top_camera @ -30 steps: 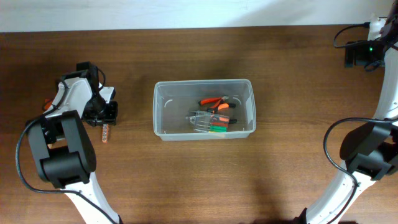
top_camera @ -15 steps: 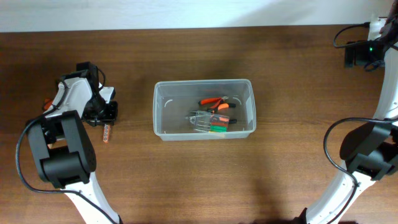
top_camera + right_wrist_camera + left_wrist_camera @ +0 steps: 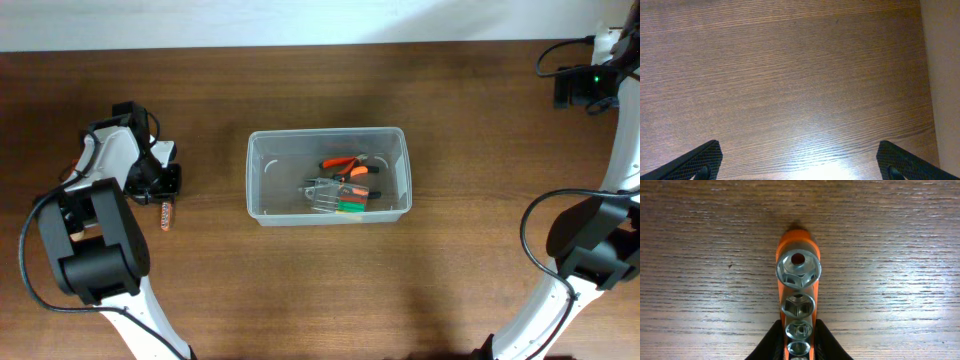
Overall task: Pack container
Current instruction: 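Close the left gripper on the orange socket rail, then lift and carry the socket rail right over the container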
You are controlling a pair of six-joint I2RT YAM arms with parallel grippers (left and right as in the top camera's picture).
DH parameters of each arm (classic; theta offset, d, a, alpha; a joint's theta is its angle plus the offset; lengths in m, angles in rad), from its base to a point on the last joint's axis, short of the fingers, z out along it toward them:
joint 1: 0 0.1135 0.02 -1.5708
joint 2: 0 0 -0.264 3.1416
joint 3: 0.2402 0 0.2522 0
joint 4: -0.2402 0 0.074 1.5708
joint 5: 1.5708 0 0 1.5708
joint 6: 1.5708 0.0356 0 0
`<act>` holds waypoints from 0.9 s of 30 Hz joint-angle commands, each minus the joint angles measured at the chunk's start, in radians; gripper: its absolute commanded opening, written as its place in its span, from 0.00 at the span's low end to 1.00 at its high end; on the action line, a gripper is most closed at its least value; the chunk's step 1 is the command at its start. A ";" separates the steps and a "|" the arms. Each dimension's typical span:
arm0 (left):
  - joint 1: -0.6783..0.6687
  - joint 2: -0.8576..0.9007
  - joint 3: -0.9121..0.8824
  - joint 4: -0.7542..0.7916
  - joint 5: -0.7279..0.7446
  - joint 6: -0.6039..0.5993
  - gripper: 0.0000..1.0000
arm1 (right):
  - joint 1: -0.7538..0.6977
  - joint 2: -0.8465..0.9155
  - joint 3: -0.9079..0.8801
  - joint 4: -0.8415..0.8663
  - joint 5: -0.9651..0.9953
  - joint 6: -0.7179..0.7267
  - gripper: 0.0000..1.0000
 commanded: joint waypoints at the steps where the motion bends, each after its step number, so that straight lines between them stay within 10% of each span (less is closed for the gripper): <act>1: 0.006 0.015 -0.003 -0.001 -0.007 -0.002 0.18 | -0.007 -0.008 0.002 0.003 -0.005 0.000 0.99; 27: -0.037 -0.018 0.225 -0.058 0.110 -0.002 0.05 | -0.007 -0.008 0.002 0.003 -0.005 0.000 0.99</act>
